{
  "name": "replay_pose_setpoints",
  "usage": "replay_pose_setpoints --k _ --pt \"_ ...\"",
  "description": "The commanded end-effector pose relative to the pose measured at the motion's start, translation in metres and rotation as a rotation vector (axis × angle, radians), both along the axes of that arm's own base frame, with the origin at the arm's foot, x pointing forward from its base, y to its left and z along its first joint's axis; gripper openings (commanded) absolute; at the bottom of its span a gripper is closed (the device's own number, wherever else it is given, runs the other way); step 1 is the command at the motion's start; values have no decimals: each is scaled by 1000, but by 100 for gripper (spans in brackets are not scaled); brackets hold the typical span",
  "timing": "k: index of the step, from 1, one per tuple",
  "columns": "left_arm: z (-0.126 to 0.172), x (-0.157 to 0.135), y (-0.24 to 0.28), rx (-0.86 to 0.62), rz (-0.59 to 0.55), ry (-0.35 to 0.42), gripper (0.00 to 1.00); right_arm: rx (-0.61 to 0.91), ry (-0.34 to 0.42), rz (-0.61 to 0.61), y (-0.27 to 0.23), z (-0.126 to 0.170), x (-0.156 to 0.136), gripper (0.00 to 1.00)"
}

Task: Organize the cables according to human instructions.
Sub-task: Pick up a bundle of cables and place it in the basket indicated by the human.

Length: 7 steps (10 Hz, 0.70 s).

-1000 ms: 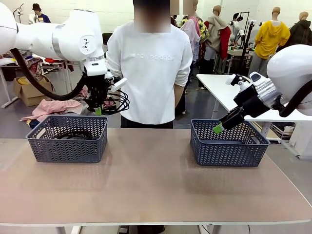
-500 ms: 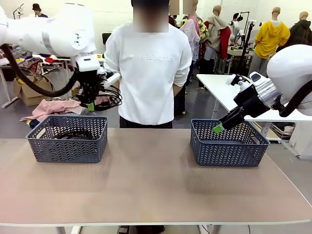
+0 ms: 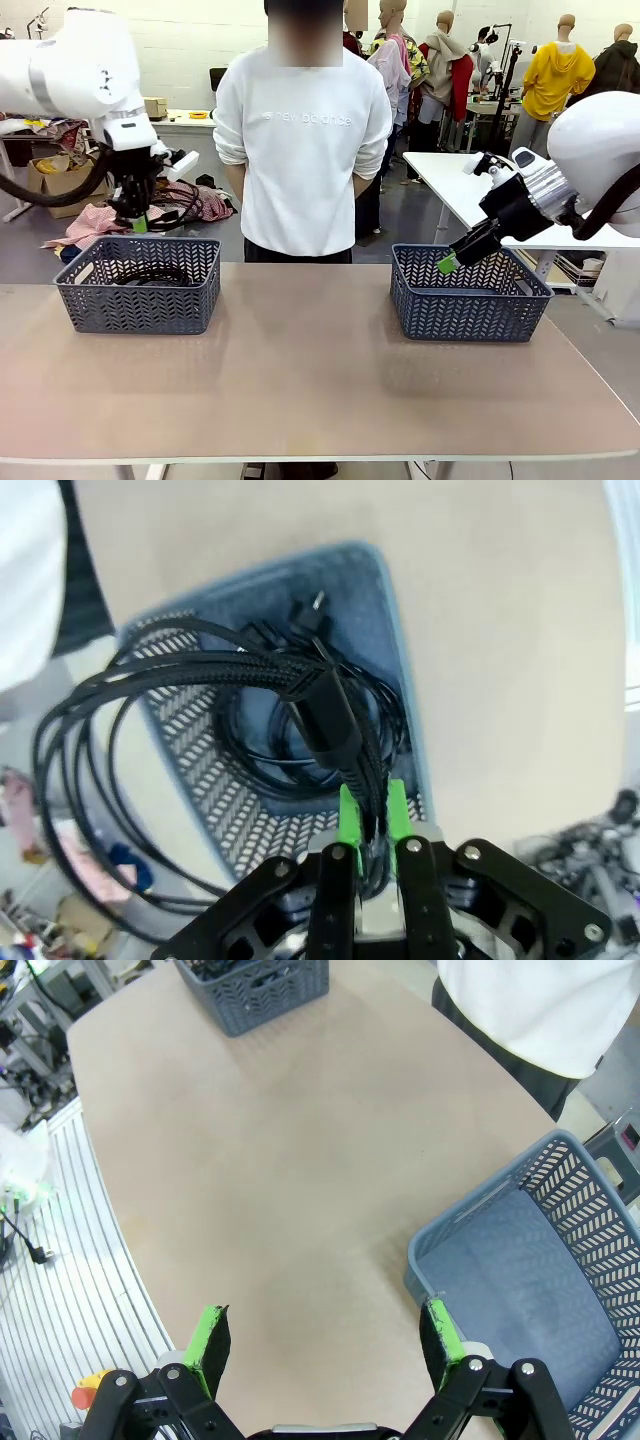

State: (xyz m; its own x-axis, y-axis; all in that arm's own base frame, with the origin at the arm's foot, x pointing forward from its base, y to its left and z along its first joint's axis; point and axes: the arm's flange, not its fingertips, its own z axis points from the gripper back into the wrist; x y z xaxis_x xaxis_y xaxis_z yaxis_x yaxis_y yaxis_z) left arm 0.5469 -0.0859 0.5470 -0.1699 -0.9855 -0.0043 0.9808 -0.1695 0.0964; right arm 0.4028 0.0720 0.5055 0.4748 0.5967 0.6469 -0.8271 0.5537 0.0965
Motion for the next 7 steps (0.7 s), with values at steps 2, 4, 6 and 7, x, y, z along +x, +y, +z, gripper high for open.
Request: replay_pose_setpoints --k 2,4,6,7 --pt "-27 4 19 -28 55 -27 12 30 -11 15 -1 0 3 100" --pt "-43 15 26 -33 68 -17 12 30 -11 15 -1 0 3 100" --pt "-58 19 33 -48 88 -1 12 30 -11 15 -1 0 3 100" --pt "-63 21 35 -51 94 0 12 30 -11 15 -1 0 3 100"
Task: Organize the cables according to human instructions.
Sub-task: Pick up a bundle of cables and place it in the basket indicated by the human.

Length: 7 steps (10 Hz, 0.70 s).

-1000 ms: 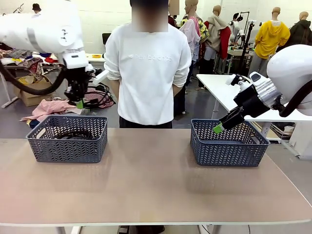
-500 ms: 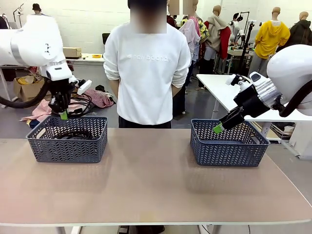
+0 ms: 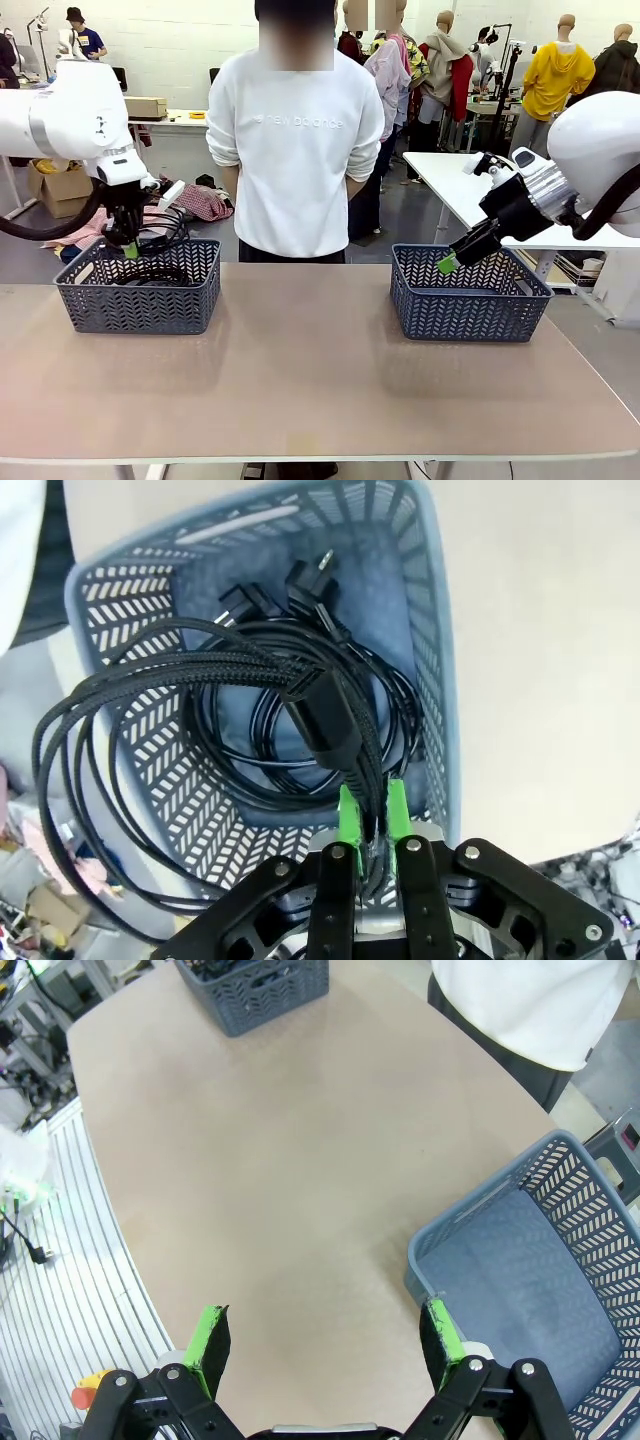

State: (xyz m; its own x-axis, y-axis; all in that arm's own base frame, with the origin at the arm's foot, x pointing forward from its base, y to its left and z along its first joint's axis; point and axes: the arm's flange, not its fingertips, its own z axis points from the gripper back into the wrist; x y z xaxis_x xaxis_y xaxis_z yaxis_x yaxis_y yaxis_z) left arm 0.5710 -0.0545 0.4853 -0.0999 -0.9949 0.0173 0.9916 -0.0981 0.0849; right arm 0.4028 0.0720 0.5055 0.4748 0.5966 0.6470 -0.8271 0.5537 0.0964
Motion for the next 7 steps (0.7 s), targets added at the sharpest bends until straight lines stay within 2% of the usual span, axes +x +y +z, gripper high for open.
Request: replay_pose_setpoints --k 1,7 --pt "-4 -1 6 -32 23 -21 12 30 -11 15 -1 0 3 100" --pt "0 1 11 -33 29 -10 69 30 -11 15 -1 0 3 100"
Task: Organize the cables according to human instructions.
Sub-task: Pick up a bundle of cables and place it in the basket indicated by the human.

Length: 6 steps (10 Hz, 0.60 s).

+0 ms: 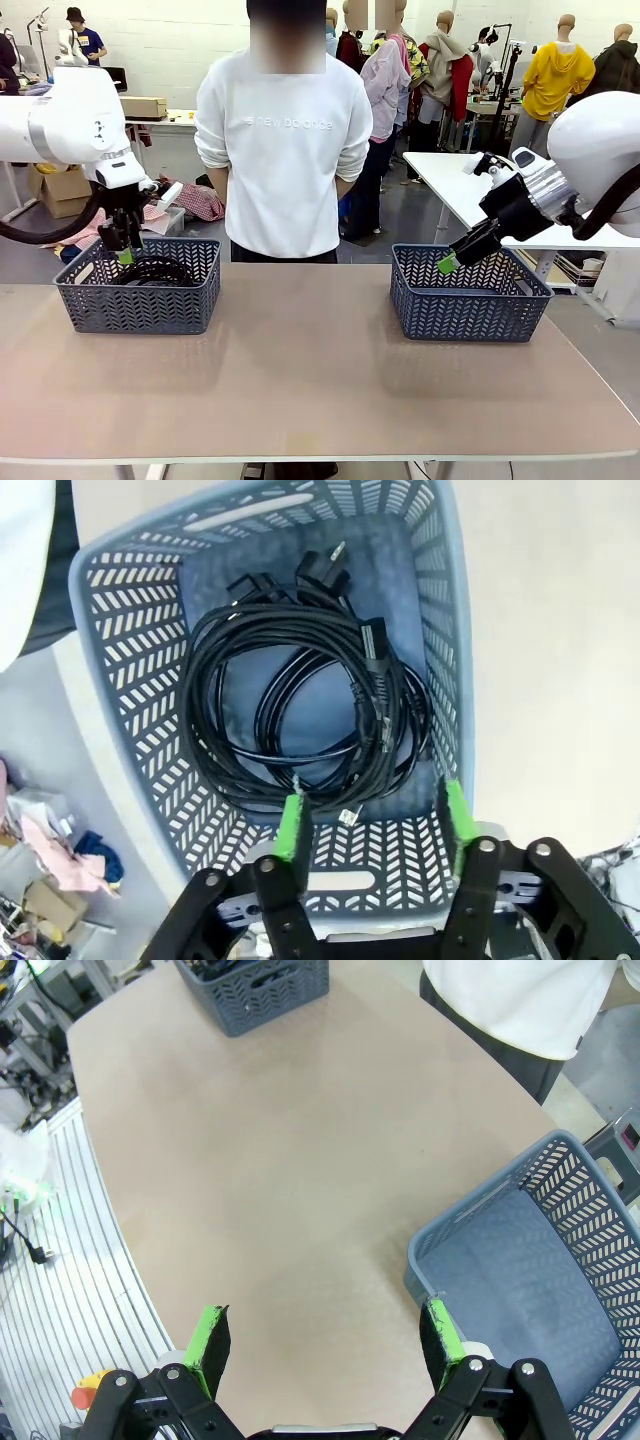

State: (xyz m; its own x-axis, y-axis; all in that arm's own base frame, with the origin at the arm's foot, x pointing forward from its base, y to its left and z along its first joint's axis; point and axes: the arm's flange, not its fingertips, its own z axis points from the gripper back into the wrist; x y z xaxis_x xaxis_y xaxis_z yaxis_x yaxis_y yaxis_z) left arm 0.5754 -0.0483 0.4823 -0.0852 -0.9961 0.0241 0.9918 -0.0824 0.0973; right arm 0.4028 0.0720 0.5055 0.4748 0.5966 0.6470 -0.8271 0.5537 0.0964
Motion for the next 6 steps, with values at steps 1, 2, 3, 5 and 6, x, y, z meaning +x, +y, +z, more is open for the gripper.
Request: replay_pose_setpoints --k 1,2,3,5,6 --pt "5 -4 5 -33 19 15 80 30 -11 15 -1 0 3 100" --pt "6 -4 5 -34 27 25 88 30 -11 15 -1 0 3 100" --pt "5 -4 5 -37 26 31 99 30 -11 15 -1 0 3 100" --pt "1 -2 2 -12 10 16 100 30 -11 15 -1 0 3 100" --pt "1 -2 2 -12 10 16 100 30 -11 15 -1 0 3 100"
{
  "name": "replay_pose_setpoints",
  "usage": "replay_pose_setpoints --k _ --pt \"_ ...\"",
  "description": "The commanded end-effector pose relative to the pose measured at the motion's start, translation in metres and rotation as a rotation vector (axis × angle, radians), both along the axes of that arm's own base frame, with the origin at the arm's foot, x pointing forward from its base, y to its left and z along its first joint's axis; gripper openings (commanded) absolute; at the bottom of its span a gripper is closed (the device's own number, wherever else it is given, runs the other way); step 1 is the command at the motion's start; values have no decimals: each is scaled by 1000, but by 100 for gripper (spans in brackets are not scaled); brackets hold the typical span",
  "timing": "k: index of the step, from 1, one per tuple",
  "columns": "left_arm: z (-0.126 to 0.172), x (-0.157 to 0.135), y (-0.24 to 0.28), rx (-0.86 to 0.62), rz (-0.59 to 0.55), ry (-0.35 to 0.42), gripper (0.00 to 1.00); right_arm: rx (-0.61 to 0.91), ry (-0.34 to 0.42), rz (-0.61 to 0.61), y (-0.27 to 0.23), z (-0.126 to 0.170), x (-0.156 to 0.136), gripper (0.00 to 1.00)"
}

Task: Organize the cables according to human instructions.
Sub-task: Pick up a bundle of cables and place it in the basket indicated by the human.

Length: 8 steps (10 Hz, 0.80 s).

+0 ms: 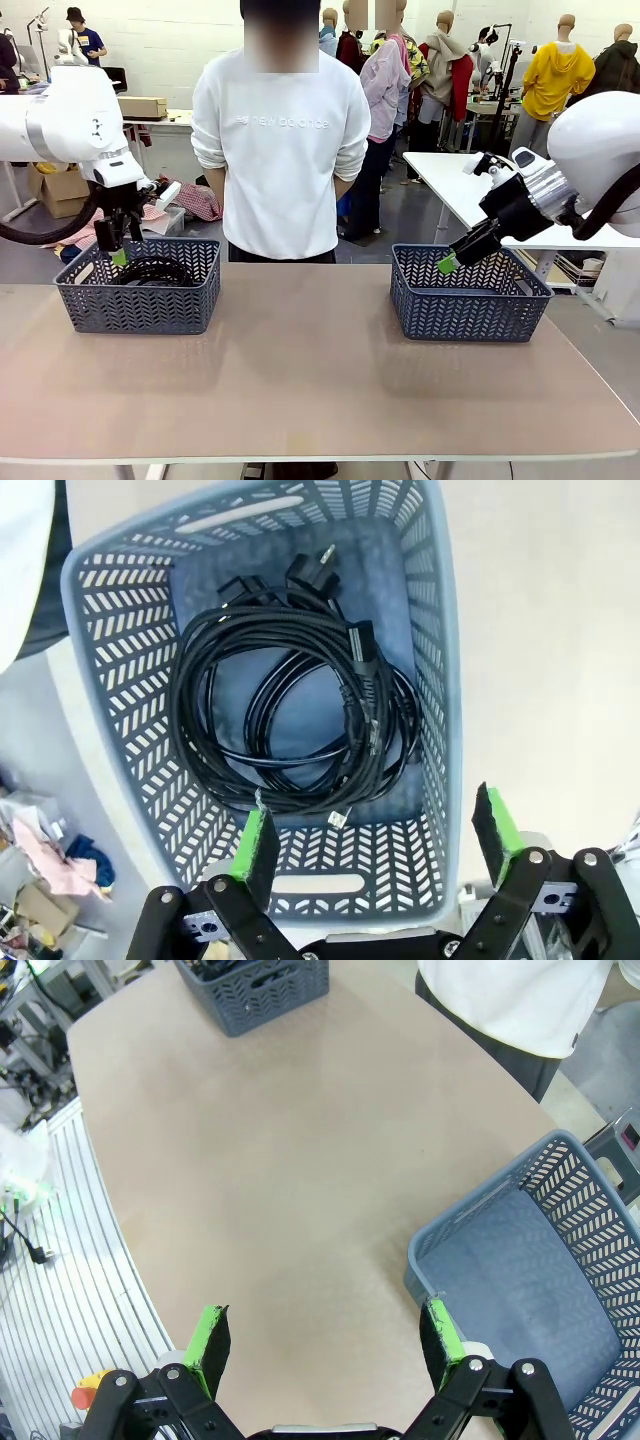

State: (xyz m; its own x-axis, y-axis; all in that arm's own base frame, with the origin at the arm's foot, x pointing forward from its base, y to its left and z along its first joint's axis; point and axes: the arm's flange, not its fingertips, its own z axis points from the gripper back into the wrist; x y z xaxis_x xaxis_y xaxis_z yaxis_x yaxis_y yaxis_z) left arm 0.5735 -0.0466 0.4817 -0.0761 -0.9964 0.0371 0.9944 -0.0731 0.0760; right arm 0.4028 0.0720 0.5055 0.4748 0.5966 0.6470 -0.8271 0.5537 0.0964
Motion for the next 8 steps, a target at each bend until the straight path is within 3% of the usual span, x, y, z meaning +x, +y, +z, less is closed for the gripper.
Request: replay_pose_setpoints --k 1,8 --pt "1 0 1 -1 2 -6 100 30 -11 15 -1 0 3 100" --pt "1 0 1 -1 2 -6 100 30 -11 15 -1 0 3 100"
